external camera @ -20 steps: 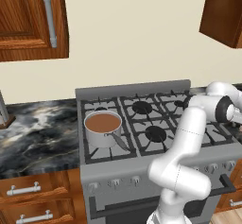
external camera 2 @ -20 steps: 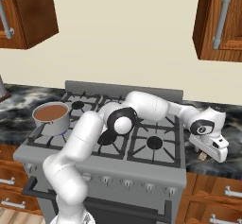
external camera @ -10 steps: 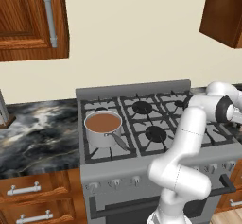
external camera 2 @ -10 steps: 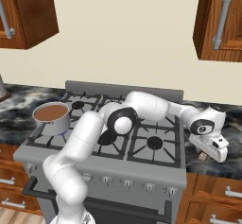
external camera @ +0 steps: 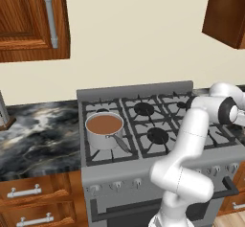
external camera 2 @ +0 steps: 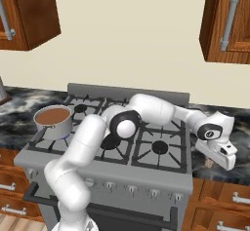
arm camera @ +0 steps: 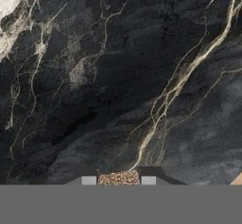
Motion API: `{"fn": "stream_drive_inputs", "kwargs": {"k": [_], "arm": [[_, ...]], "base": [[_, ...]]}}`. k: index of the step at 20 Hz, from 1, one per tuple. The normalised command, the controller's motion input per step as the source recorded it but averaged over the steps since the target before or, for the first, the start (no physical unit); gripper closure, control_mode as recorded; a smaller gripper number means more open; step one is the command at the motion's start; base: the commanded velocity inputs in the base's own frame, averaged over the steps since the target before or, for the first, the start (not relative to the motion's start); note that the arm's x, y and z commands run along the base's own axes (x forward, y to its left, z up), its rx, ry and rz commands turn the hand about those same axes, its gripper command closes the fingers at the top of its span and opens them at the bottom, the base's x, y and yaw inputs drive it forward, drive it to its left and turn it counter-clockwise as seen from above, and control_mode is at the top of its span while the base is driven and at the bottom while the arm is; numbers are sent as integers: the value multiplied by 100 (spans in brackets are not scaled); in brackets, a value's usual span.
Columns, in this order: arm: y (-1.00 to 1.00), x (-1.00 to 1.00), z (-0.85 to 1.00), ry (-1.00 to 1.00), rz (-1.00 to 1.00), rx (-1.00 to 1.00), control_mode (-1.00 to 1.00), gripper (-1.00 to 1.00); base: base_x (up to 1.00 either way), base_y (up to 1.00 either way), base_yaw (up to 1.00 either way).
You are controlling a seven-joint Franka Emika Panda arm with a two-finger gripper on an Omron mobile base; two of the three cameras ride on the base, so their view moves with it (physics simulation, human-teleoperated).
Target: Pick up the sugar cube(s) and place them in the saucepan with hot chocolate.
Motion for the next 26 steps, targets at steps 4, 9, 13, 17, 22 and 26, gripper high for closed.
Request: {"fn": "stream_drive_inputs", "kwargs": {"k": [4, 9, 13, 17, 22, 26], "arm": [[37, -19, 17, -4, 0, 0, -100, 100], [67, -5, 62, -9, 0, 0, -100, 100], [74, 0, 90, -1, 0, -7, -100, 100], [98, 0, 51, 0, 0, -7, -100, 100], [100, 0, 44, 0, 2, -12, -100, 100], [100, 1, 48, 0, 9, -16, -100, 100]], "base": [[0, 0, 0], [0, 0, 0], [0, 0, 0], [0, 0, 0], [0, 0, 0], [0, 0, 0]]}}
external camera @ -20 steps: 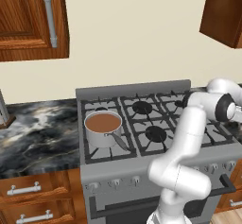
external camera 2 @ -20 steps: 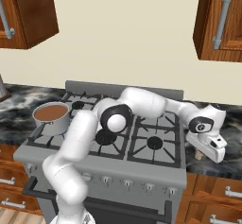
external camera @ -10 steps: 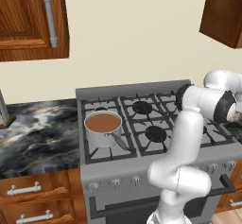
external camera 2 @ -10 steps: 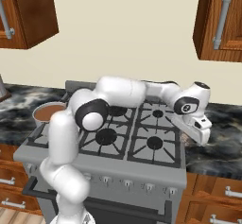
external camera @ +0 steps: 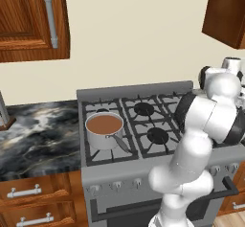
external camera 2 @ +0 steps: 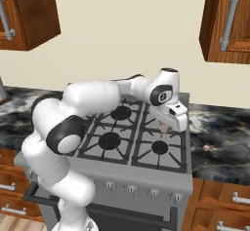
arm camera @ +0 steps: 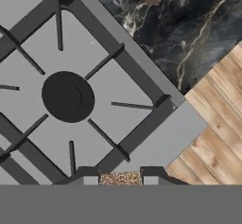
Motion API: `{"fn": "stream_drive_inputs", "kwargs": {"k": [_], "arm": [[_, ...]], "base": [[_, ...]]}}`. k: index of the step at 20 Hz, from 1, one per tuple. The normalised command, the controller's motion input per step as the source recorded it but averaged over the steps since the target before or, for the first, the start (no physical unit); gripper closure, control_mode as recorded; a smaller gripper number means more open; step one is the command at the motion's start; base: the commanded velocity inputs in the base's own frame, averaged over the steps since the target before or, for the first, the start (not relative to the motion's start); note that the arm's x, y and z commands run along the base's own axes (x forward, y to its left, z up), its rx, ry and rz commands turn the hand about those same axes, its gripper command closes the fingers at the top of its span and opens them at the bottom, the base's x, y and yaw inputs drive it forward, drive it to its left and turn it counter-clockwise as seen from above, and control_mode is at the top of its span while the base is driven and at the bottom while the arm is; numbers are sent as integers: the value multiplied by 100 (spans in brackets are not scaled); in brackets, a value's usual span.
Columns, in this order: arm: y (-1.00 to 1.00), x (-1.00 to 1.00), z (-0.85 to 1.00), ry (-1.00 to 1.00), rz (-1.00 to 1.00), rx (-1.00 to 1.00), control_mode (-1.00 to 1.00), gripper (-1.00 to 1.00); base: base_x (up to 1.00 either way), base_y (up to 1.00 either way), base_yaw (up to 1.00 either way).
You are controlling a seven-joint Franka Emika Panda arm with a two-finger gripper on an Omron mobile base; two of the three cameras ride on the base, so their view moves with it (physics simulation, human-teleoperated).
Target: Pick up the sugar cube(s) and place them in the saucepan with hot chocolate.
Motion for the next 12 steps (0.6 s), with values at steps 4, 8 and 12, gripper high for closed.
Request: {"fn": "stream_drive_inputs", "kwargs": {"k": [4, 8, 12], "arm": [[100, 0, 50, 0, 11, -18, -100, 100], [100, 0, 26, 0, 16, -13, -100, 100], [100, 3, 42, 0, 15, -14, -100, 100]], "base": [[0, 0, 0], [0, 0, 0], [0, 0, 0]]}}
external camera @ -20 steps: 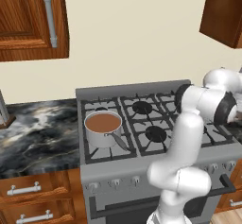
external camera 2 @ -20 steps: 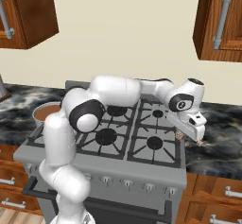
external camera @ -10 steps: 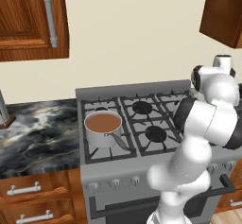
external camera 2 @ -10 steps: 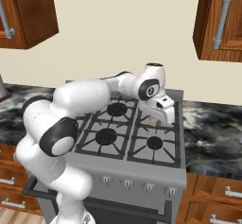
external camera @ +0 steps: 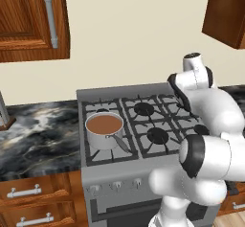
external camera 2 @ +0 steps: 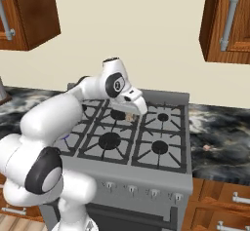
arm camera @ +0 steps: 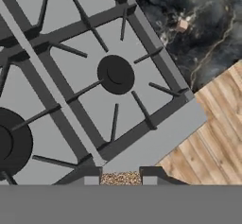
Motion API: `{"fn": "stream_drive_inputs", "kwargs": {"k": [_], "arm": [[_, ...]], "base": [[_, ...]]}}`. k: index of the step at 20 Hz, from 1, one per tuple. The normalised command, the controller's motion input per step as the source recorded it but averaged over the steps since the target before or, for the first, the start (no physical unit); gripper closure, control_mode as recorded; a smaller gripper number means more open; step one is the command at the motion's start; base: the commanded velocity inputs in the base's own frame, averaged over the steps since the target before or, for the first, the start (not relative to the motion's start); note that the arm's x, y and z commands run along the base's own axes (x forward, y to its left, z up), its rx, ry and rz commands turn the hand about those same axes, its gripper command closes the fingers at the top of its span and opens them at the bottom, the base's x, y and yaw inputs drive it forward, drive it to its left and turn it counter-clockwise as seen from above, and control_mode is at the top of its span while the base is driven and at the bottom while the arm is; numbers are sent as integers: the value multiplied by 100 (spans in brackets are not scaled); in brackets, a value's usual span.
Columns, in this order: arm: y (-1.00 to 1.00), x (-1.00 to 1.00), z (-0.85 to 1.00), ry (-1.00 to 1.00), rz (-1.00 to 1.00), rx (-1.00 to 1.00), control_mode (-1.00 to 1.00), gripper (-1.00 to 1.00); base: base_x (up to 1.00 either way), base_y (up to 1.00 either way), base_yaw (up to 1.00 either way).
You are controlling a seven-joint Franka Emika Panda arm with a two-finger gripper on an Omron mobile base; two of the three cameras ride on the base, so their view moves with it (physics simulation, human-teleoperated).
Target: Pick up the sugar cube(s) and place them in the saucepan with hot chocolate.
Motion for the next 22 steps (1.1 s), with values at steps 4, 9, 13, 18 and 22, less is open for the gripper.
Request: {"fn": "stream_drive_inputs", "kwargs": {"k": [4, 9, 13, 18, 22], "arm": [[100, 3, 53, 1, 13, -14, -100, 100], [100, 7, 22, 0, 17, -2, -100, 100], [100, 19, 1, 0, 30, 5, -100, 100], [100, 27, 2, 0, 34, 10, -100, 100], [100, 17, 6, 0, 35, 10, -100, 100]], "base": [[0, 0, 0], [0, 0, 0], [0, 0, 0], [0, 0, 0], [0, 0, 0]]}}
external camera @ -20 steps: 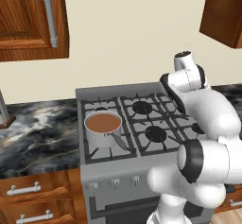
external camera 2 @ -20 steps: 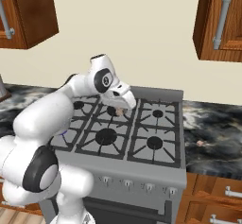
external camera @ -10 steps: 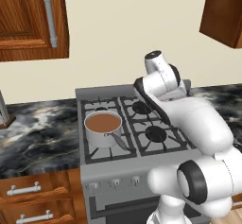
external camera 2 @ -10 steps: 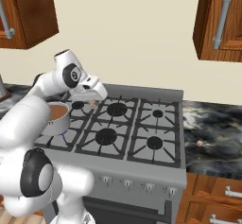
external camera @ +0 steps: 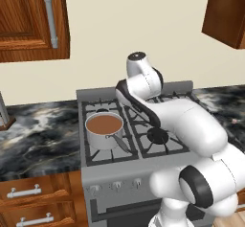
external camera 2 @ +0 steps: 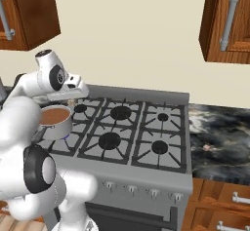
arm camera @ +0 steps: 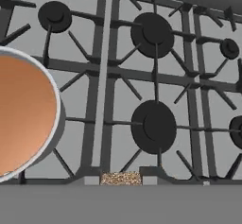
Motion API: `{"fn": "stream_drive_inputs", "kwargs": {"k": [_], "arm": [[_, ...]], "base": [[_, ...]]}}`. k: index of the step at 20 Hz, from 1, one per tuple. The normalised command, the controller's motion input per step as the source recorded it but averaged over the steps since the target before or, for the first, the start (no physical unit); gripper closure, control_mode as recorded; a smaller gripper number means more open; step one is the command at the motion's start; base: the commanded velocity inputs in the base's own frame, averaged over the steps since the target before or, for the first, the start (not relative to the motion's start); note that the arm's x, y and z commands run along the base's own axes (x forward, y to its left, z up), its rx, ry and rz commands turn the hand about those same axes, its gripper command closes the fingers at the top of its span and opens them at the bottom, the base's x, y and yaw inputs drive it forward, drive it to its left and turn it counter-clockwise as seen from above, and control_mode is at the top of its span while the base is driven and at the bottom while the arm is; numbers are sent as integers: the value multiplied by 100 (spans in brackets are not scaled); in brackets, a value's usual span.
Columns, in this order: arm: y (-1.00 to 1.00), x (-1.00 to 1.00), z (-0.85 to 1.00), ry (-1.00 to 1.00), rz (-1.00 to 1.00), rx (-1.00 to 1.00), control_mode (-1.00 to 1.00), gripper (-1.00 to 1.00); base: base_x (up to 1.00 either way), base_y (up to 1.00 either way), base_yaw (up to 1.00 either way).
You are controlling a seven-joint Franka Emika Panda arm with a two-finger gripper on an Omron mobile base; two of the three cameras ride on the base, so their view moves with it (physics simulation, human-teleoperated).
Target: Pick up the sugar cube(s) and place them in the saucepan with hot chocolate.
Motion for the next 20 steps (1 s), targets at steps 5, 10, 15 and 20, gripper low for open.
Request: {"fn": "stream_drive_inputs", "kwargs": {"k": [5, 10, 15, 20], "arm": [[99, 4, 0, 0, 33, 10, -100, 100], [71, 0, 0, 15, 18, 5, -100, 100], [15, 0, -28, 13, 1, 6, -100, 100], [2, 2, -32, 0, -4, 0, -100, 100]], "base": [[0, 0, 0], [0, 0, 0], [0, 0, 0], [0, 0, 0]]}}
